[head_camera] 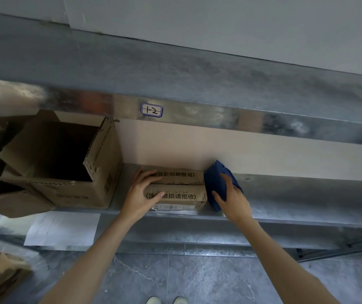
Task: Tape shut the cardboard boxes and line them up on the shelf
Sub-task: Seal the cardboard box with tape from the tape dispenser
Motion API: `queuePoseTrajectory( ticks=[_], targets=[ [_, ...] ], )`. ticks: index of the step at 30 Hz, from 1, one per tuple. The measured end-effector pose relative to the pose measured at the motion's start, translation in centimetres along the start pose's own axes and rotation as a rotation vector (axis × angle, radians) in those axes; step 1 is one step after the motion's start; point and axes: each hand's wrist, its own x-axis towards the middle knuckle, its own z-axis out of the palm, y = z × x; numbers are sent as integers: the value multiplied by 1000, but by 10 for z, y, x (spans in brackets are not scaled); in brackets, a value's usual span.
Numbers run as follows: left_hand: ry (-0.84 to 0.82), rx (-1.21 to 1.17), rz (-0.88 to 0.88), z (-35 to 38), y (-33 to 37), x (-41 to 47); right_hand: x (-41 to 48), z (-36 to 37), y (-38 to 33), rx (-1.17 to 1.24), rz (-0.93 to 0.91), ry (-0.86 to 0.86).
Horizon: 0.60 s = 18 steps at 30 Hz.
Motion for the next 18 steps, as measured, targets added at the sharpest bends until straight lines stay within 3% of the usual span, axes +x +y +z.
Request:
queuePoseTrajectory(
  ticks=[4,18],
  targets=[
    [-1,-1,2,0,0,0,3,4,-4,-49,73,-127],
    [20,-18,8,3,-2,0,21,-14,1,159,86,-268]
  ],
)
